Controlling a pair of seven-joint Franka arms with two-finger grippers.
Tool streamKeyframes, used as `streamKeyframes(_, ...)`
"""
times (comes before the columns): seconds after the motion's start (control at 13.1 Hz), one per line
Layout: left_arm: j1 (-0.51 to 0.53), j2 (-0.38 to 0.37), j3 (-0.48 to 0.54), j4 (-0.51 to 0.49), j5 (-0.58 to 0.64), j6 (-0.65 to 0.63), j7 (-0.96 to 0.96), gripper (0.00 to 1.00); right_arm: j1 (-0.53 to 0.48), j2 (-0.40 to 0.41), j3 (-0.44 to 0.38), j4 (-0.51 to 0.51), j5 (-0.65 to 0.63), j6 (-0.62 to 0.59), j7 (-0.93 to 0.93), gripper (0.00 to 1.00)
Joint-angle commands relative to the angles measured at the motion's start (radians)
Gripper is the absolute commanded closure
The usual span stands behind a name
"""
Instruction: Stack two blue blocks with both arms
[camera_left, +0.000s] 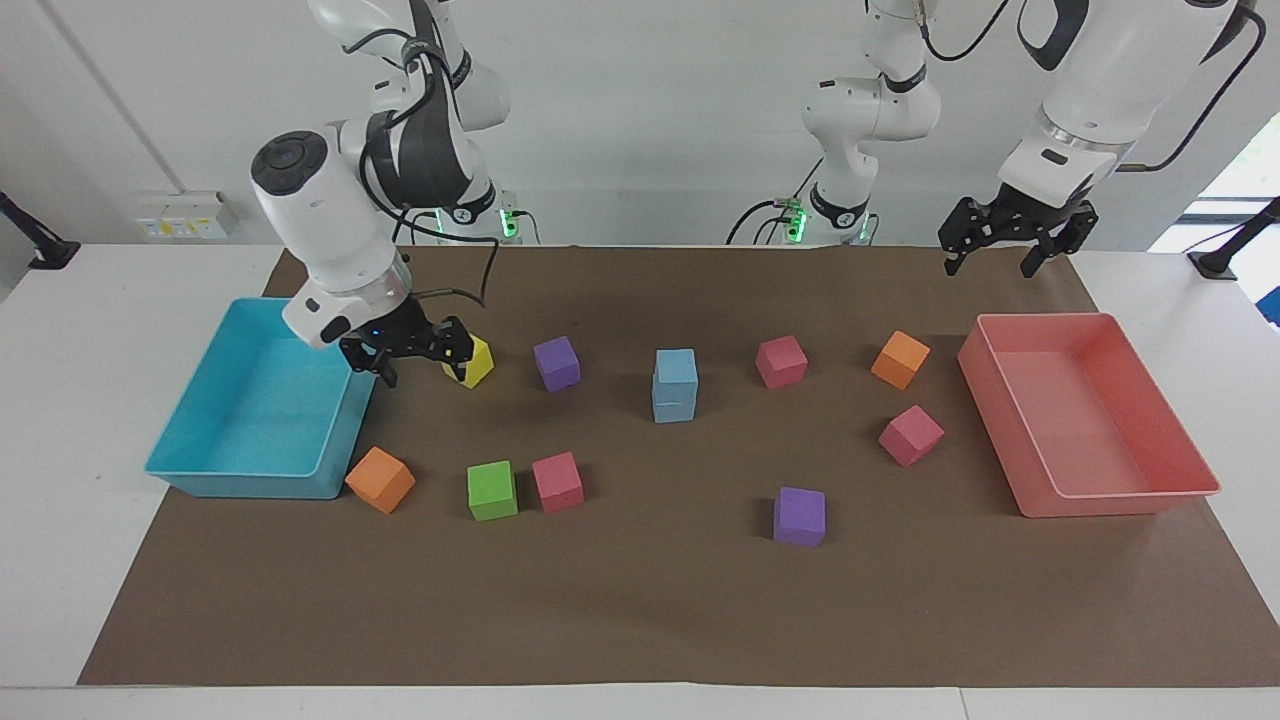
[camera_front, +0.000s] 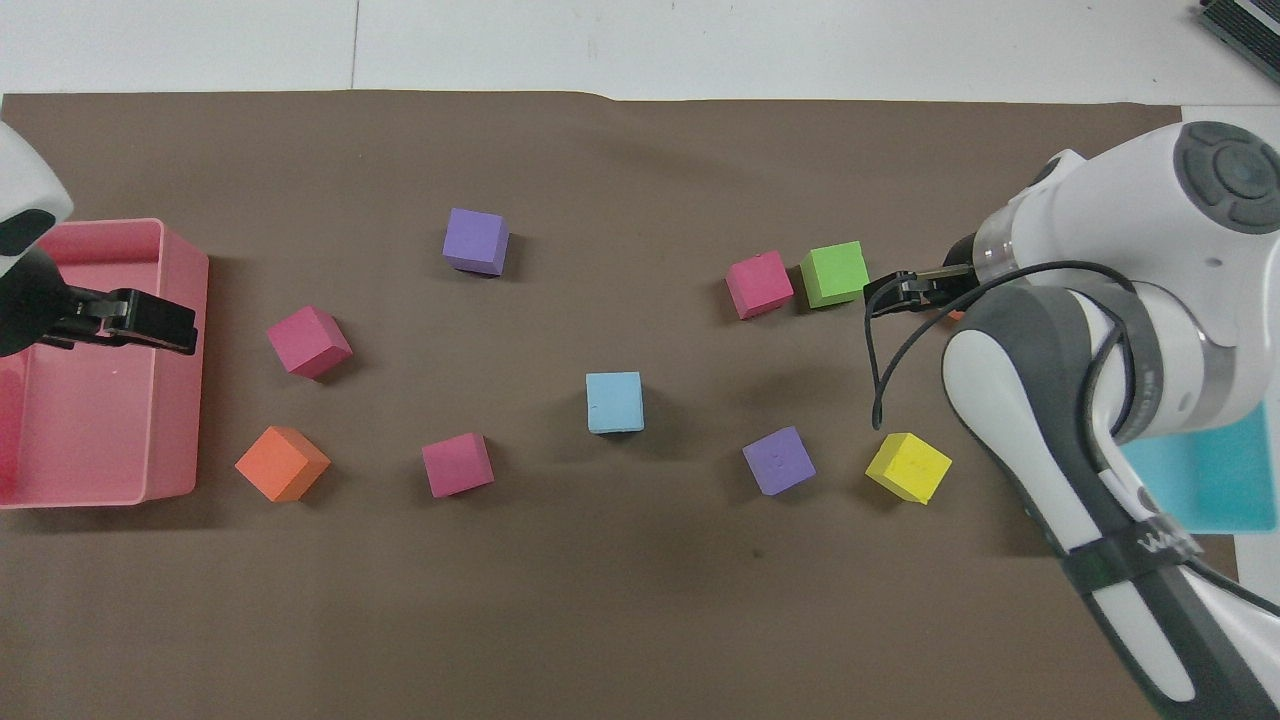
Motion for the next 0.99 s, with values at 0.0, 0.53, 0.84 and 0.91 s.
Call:
streamKeyframes(0.0,0.018,-0.007,-0.002,0.001,-0.004,-0.025,0.007,0.00,-0.038,-0.041,0.004,-0.005,-0.029,-0.038,0.012,0.00)
streamKeyframes(0.53,0.067,-0.009,-0.001,-0.004,-0.059,-0.014,0.018,0.00,-0.063,-0.150,0.003,0.009,-0.112,-0.150,0.010,0.00)
streamKeyframes(0.84,0.066,-0.010,-0.001,-0.004,-0.061,-0.027,0.018,0.00,-0.069,-0.153,0.003,0.127,-0.175,-0.290,0.004,0.00)
streamKeyframes(0.91,0.066,-0.010,-0.001,-0.004,-0.061,-0.025,0.020,0.00,-0.067,-0.153,0.003,0.150,-0.187,-0.310,0.004,0.00)
